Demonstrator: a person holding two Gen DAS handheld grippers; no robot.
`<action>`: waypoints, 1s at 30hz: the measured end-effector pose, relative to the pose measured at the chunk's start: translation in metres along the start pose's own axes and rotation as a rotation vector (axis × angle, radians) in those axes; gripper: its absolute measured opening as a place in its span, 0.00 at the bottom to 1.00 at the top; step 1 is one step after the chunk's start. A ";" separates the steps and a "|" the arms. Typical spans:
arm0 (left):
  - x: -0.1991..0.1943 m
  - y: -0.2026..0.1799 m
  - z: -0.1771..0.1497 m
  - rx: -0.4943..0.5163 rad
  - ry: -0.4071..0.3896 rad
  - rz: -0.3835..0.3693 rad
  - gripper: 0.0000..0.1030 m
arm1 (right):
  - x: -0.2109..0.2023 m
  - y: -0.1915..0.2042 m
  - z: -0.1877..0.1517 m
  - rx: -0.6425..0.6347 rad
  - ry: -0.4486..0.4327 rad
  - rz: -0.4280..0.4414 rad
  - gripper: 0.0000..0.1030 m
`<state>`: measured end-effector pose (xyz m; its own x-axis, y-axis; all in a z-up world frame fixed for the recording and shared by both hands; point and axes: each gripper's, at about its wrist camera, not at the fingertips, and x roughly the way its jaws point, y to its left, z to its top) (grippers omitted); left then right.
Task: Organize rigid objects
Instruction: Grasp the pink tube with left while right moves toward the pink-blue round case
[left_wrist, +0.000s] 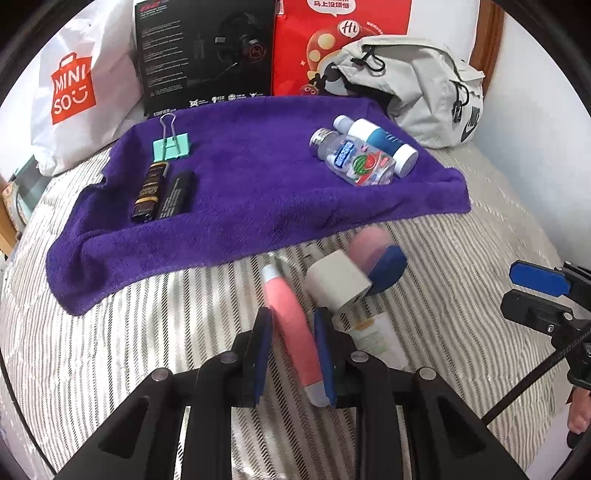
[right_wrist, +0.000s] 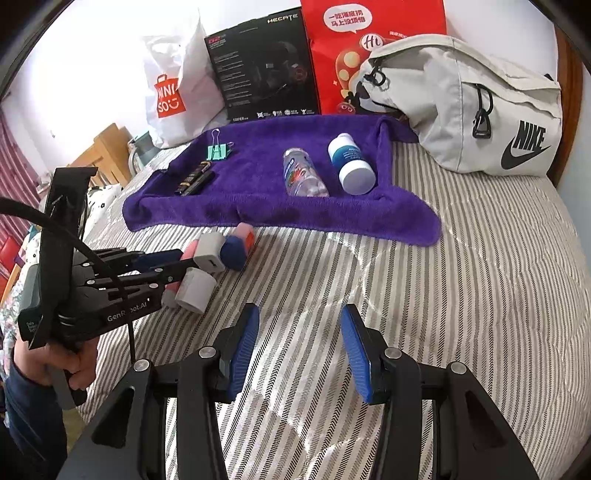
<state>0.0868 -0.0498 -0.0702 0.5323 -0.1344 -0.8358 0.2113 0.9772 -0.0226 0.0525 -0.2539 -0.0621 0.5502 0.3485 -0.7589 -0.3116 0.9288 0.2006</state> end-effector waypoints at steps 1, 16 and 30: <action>0.000 0.002 -0.002 0.002 0.000 0.015 0.24 | 0.000 0.000 -0.001 0.001 0.001 0.002 0.45; -0.003 0.001 -0.008 0.071 -0.033 0.037 0.16 | 0.014 0.002 0.003 0.026 0.003 0.023 0.45; -0.019 0.038 -0.026 -0.011 -0.024 0.038 0.16 | 0.060 0.026 0.035 -0.015 0.033 0.025 0.45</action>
<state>0.0634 -0.0062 -0.0698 0.5590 -0.1008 -0.8230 0.1817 0.9833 0.0030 0.1045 -0.2048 -0.0804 0.5162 0.3674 -0.7737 -0.3366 0.9177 0.2112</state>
